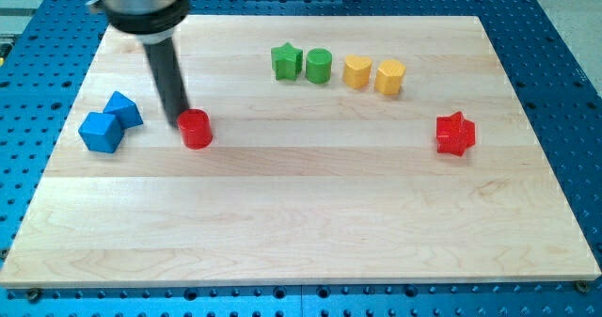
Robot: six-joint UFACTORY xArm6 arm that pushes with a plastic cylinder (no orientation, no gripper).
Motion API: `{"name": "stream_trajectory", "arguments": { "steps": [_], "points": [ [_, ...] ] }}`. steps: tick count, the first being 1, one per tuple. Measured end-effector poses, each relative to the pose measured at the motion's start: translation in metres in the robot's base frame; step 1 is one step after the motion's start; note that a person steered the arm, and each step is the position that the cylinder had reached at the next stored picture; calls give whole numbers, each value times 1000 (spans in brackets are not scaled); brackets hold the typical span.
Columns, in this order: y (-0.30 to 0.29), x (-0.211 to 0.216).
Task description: Place your arm at the center of the board
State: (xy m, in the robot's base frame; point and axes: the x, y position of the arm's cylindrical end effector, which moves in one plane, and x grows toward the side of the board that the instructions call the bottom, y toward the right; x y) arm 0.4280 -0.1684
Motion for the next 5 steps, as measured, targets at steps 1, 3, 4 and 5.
{"name": "stream_trajectory", "arguments": {
  "steps": [1,3,4,5],
  "points": [
    [54,20],
    [275,22],
    [269,25],
    [206,16]
  ]
}}
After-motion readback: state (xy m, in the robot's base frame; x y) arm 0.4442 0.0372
